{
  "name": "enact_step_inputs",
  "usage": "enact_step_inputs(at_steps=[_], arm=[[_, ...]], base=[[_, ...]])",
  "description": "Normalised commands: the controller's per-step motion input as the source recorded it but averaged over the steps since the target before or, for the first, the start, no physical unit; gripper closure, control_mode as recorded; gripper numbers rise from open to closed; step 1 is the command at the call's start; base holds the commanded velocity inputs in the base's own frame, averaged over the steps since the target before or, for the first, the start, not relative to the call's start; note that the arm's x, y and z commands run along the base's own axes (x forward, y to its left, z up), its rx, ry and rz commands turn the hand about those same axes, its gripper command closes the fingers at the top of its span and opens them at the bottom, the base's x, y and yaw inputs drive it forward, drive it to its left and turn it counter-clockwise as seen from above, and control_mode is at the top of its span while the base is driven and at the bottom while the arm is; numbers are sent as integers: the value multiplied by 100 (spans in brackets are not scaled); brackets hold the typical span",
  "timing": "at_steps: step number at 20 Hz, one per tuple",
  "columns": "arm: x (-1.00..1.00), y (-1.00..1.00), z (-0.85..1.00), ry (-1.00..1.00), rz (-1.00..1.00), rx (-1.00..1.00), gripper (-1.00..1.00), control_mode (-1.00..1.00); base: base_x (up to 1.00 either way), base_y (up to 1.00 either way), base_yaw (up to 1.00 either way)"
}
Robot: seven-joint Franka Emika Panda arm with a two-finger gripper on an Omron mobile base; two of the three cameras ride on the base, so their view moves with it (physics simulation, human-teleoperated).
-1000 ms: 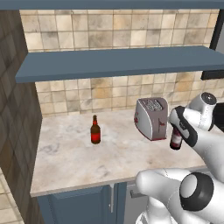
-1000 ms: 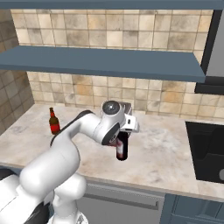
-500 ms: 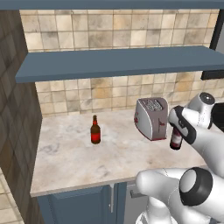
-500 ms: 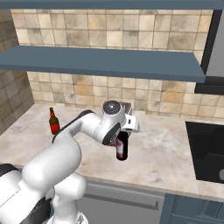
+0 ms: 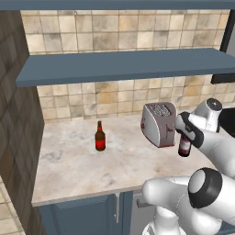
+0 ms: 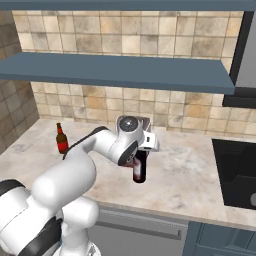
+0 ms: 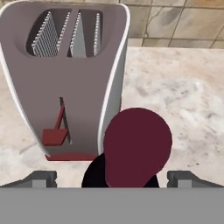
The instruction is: Move the drinks to the dining counter.
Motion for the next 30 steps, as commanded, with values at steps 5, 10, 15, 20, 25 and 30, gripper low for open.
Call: enact_step_inputs(at_steps=[5, 10, 15, 20, 25, 30], arm=[[2, 0, -19, 0, 3, 0, 100, -100], [0, 0, -16, 0, 3, 0, 100, -100], [0, 0, -10, 2, 5, 0, 100, -100], [-33, -9, 40, -4, 2, 4, 100, -100], [-68, -13, 95, -9, -1, 5, 100, -100], [-60, -2, 86, -6, -3, 0, 100, -100]], base=[[0, 0, 0], [0, 0, 0], [0, 0, 0], [0, 0, 0], [0, 0, 0], [0, 0, 0]])
